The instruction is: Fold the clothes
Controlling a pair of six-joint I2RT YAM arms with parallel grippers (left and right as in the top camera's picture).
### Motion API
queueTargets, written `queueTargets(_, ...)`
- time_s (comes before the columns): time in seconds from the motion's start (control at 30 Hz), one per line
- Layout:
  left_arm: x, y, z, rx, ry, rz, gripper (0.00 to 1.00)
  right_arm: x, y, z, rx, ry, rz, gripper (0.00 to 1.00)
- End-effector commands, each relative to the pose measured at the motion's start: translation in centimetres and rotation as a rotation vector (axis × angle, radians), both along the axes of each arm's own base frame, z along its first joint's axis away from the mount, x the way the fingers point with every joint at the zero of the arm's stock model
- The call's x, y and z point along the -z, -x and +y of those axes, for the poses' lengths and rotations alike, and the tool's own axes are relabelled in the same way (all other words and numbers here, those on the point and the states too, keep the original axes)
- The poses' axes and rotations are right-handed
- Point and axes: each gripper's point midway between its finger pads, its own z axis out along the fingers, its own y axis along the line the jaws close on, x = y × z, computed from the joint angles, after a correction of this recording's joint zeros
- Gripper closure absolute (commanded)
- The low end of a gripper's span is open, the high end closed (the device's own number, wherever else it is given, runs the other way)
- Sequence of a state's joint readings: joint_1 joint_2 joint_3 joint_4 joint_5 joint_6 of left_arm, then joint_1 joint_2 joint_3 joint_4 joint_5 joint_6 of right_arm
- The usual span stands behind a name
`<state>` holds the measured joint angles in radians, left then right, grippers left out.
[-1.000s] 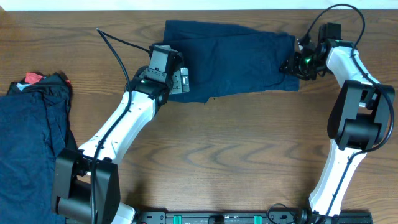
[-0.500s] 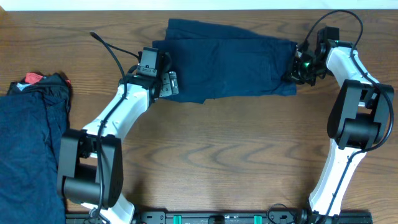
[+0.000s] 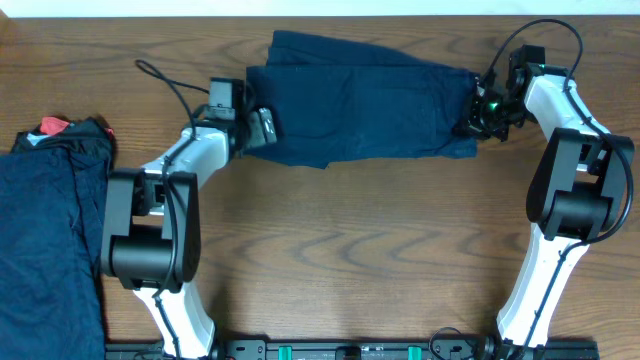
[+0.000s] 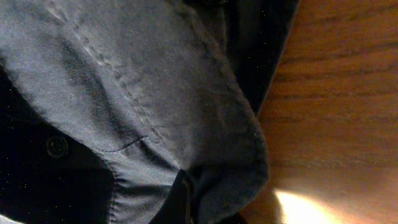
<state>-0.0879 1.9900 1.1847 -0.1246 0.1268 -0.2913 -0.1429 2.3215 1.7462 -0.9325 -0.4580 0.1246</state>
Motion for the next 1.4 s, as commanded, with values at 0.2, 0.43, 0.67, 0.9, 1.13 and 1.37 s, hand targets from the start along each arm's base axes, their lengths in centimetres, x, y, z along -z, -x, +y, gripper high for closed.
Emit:
queueTargets(0.2, 2.0, 0.7, -5.5, 0.169, 0.37, 0.056, 0.02, 4.1, 3.0, -1.5, -0.02, 0.116, 0.131, 0.99)
queueTargets(0.43, 1.3, 1.6, -7.8, 0.238, 0.451, 0.071, 0.02, 4.1, 2.9, -1.5, -0.02, 0.116, 0.129, 0.99)
queueTargets(0.67, 1.3, 1.5, -7.8, 0.234, 0.452, 0.072, 0.94, 4.1, 3.0, -1.5, -0.027, 0.116, 0.129, 0.99)
queueTargets(0.9, 2.0, 2.3, -5.3, 0.123, 0.461, 0.145, 0.94, 4.1, 3.2, -2.4, -0.013, 0.124, 0.139, 0.99)
queueTargets(1.13, -1.3, 2.1, -1.2, 0.02, 0.258, 0.092, 0.94, 1.4, 1.1, -4.1, 0.021, 0.199, 0.032, 0.99)
queueTargets(1.37, -8.0, 3.2, 0.5, 0.0, 0.093, -0.01, 0.94, -3.0, 0.6, -5.0, 0.081, 0.27, -0.03, 0.99)
